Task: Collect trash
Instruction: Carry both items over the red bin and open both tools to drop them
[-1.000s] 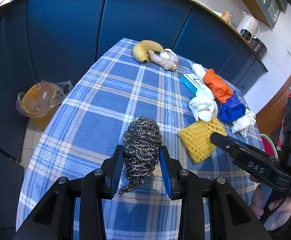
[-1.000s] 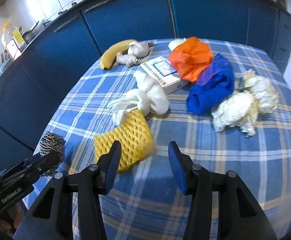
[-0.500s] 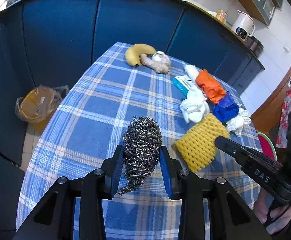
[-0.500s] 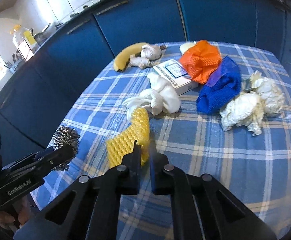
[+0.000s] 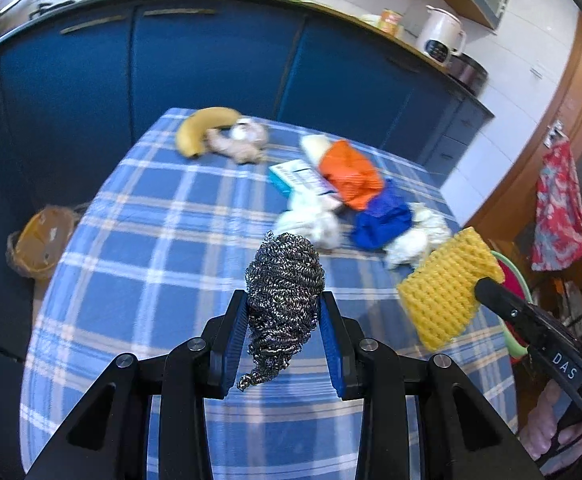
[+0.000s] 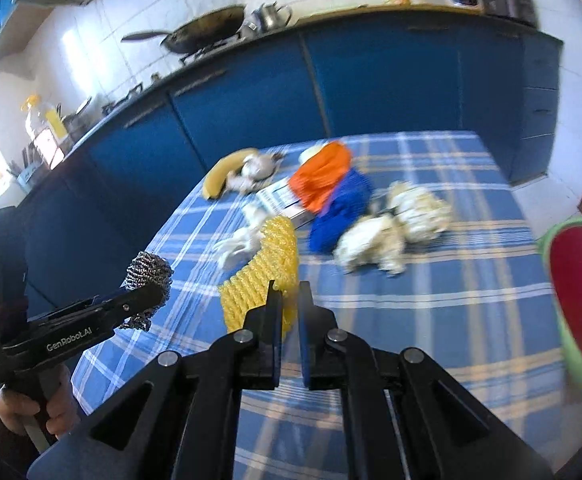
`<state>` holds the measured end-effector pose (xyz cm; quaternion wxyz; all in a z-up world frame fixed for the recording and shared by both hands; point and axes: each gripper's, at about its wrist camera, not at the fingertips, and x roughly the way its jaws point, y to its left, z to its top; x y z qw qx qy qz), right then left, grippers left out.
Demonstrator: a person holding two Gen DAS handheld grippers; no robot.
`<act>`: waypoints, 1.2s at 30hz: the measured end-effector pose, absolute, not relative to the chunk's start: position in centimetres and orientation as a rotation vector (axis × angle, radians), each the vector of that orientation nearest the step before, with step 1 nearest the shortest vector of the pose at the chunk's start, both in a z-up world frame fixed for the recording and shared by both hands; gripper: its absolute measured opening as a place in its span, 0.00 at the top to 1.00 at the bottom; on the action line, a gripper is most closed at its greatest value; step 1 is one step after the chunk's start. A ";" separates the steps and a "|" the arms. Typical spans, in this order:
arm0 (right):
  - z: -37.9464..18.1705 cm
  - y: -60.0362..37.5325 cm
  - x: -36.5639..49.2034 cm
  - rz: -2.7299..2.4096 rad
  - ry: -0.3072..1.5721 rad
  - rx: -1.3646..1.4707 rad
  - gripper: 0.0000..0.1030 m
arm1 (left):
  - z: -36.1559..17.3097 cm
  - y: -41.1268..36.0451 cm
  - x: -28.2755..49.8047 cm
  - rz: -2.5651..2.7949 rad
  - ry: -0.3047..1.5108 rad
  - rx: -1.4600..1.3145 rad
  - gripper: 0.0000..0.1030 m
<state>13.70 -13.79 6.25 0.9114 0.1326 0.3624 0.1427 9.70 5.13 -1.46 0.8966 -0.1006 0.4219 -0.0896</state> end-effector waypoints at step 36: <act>5.5 -38.7 4.8 -0.233 0.623 0.482 0.91 | 0.7 -23.5 12.4 -0.715 0.876 0.078 0.65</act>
